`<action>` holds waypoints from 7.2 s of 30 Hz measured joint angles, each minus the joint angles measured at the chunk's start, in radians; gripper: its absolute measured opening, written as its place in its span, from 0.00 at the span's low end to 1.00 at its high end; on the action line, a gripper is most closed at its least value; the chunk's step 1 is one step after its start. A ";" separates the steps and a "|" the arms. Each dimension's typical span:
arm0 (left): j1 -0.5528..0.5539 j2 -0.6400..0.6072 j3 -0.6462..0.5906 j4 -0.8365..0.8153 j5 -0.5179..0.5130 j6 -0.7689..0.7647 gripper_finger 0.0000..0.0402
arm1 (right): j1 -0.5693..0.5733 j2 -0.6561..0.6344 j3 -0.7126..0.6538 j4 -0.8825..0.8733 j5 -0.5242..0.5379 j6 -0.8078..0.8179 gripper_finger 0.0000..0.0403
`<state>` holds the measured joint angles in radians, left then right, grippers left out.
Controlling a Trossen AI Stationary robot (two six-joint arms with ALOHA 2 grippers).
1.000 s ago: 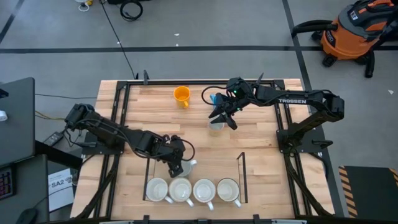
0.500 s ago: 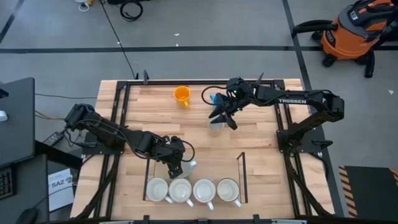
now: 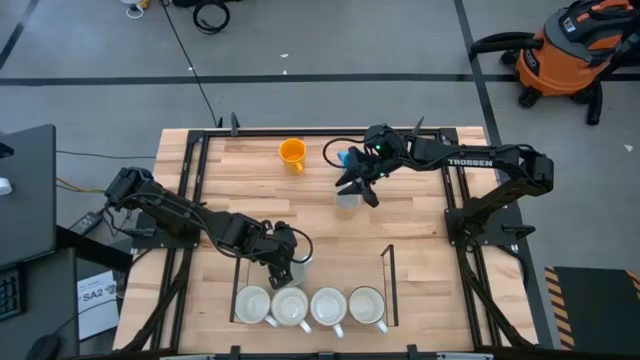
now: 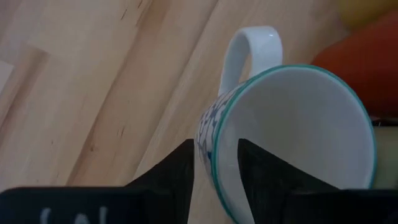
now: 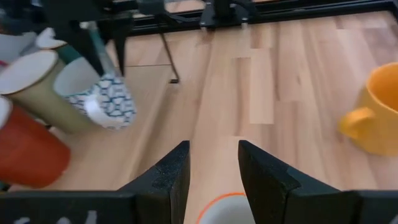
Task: Place coffee mugs
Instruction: Put the yellow patterned mug on the shelf
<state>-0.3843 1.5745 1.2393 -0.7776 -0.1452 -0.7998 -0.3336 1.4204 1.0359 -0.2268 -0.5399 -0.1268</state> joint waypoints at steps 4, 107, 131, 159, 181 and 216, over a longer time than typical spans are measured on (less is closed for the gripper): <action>0.001 -0.018 0.001 0.002 -0.004 0.000 0.32 | 0.000 0.000 0.000 -0.009 0.045 0.019 0.35; 0.515 0.292 0.004 0.634 0.010 0.135 0.32 | -0.077 -0.195 0.001 -0.455 0.416 0.333 0.34; 0.515 0.294 0.002 0.554 0.055 0.284 0.06 | -0.077 -0.195 0.001 -0.456 0.416 0.333 0.35; 0.409 -0.236 0.003 -0.098 0.065 0.239 0.06 | -0.076 -0.195 0.001 -0.469 0.416 0.332 0.35; 0.111 -0.273 0.003 -0.378 0.029 -0.033 0.06 | -0.076 -0.195 0.001 -0.460 0.415 0.307 0.35; -0.007 -0.102 0.004 -0.366 0.026 -0.132 0.07 | -0.074 -0.195 0.001 -0.459 0.415 0.317 0.35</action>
<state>-0.3912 1.4727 1.2430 -1.1434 -0.1195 -0.9314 -0.4080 1.2259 1.0367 -0.6853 -0.1246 0.1905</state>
